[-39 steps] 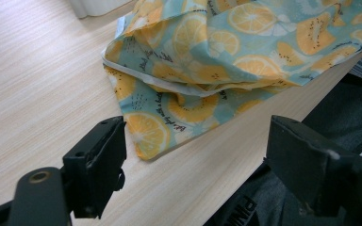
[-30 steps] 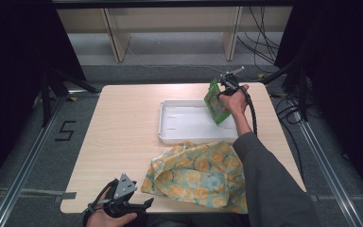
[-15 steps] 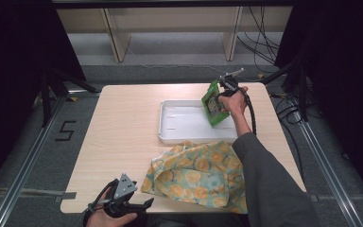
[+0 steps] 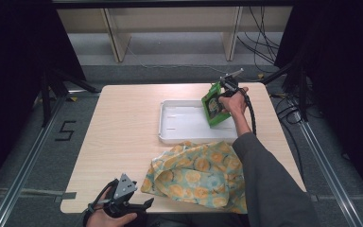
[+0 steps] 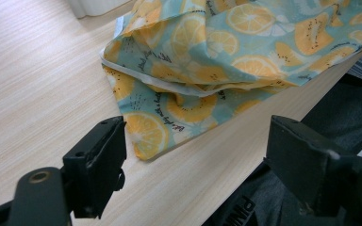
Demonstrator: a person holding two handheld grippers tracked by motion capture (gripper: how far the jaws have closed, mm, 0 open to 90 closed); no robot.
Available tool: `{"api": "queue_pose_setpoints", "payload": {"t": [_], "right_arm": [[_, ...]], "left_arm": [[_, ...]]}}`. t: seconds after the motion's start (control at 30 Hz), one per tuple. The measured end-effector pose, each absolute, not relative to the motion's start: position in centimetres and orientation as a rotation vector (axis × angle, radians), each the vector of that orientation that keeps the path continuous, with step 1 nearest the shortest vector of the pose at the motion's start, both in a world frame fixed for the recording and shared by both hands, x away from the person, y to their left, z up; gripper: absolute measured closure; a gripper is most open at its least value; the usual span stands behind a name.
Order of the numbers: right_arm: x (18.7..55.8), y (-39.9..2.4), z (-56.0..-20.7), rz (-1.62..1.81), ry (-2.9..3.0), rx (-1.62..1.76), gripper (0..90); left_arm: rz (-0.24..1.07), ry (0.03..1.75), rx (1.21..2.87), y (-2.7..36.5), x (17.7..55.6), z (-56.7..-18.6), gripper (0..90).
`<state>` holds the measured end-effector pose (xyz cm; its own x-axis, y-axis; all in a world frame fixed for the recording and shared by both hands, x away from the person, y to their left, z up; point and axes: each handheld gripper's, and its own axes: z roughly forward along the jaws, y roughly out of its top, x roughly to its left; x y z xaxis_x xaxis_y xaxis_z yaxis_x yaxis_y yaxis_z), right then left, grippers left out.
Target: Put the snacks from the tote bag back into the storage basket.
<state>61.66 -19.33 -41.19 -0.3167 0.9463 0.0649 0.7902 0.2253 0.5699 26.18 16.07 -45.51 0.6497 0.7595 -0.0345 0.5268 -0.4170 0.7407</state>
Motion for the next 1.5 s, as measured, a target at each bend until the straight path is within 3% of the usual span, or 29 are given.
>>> {"api": "queue_pose_setpoints", "payload": {"t": [0.9, 1.5], "right_arm": [[61.6, -19.8, -41.2, 0.726, 2.156, 1.635, 62.9], [59.4, -21.5, -38.9, 0.881, 2.18, 1.569, 52.6]], "left_arm": [[0.399, 0.994, 2.12, 16.1, 26.2, -45.5, 20.3], [0.42, 1.022, 2.116, 16.6, 26.3, -45.3, 20.4]]}}
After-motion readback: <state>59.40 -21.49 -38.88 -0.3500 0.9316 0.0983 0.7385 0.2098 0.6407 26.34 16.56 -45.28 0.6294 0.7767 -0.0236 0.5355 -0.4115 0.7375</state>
